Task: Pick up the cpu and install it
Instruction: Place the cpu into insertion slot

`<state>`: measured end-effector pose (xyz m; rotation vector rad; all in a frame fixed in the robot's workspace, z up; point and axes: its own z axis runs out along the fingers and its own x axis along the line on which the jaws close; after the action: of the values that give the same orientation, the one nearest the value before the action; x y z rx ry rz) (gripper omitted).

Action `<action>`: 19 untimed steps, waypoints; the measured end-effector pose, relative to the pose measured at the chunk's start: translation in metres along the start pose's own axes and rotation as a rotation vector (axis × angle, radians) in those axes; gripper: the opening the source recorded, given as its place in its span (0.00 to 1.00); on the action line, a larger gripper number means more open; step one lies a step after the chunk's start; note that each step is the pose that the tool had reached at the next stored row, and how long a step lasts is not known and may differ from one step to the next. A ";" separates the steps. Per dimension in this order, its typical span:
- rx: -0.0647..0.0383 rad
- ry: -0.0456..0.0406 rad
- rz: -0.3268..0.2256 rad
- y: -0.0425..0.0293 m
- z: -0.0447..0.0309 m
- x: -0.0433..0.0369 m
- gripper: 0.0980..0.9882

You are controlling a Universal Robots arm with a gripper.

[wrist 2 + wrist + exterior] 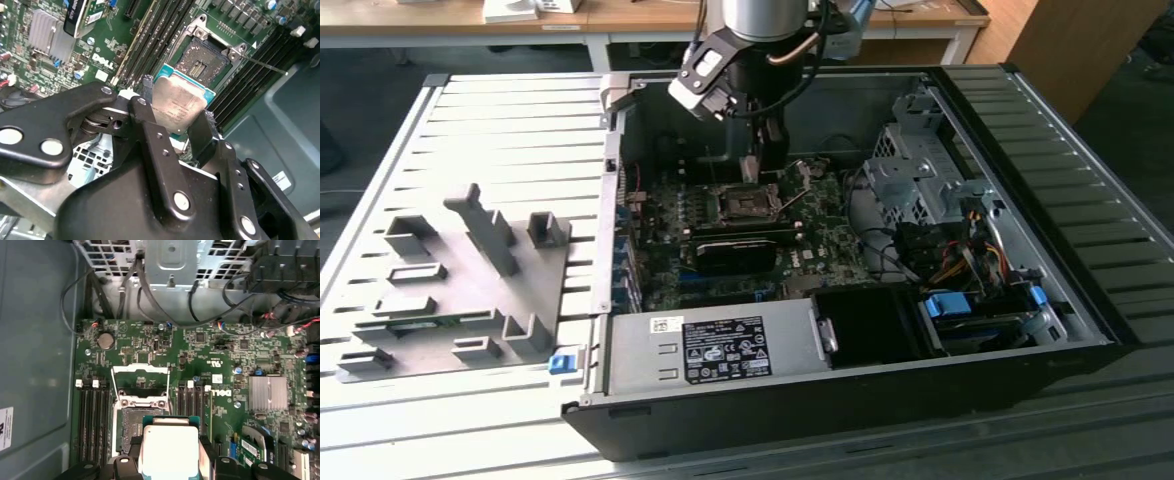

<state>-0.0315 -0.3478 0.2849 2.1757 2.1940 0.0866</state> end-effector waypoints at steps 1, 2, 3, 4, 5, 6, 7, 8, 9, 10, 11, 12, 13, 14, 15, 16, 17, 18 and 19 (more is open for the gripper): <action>0.000 0.0020 -0.019 -0.0001 0.0014 0.0000 0.48; 0.000 0.0038 -0.032 -0.0003 0.0026 0.0000 0.48; 0.000 0.0047 -0.040 -0.0004 0.0043 0.0000 0.48; 0.000 0.0048 -0.040 -0.0005 0.0061 0.0000 0.48; 0.000 0.0048 -0.041 -0.0006 0.0079 0.0001 0.48; 0.000 0.0049 -0.041 -0.0007 0.0097 0.0002 0.48; 0.000 0.0049 -0.041 -0.0008 0.0111 0.0002 0.48; 0.000 0.0049 -0.041 -0.0009 0.0122 0.0002 0.48; 0.000 0.0048 -0.041 -0.0010 0.0130 0.0002 0.48; 0.000 0.0048 -0.041 -0.0011 0.0140 0.0002 0.48; 0.000 0.0048 -0.041 -0.0011 0.0149 0.0002 0.48; 0.000 0.0049 -0.041 -0.0012 0.0156 0.0002 0.48; 0.000 0.0048 -0.041 -0.0013 0.0159 0.0002 0.48; 0.000 0.0046 -0.040 -0.0015 0.0161 0.0002 0.48; 0.000 0.0049 -0.041 -0.0016 0.0165 0.0002 0.48; 0.000 0.0049 -0.041 -0.0018 0.0170 0.0002 0.48; 0.000 0.0049 -0.040 -0.0020 0.0176 0.0002 0.48; 0.000 0.0049 -0.041 -0.0020 0.0183 0.0003 0.48; 0.000 0.0049 -0.041 -0.0021 0.0192 0.0005 0.48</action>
<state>-0.0321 -0.3473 0.2657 2.1322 2.2396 0.0903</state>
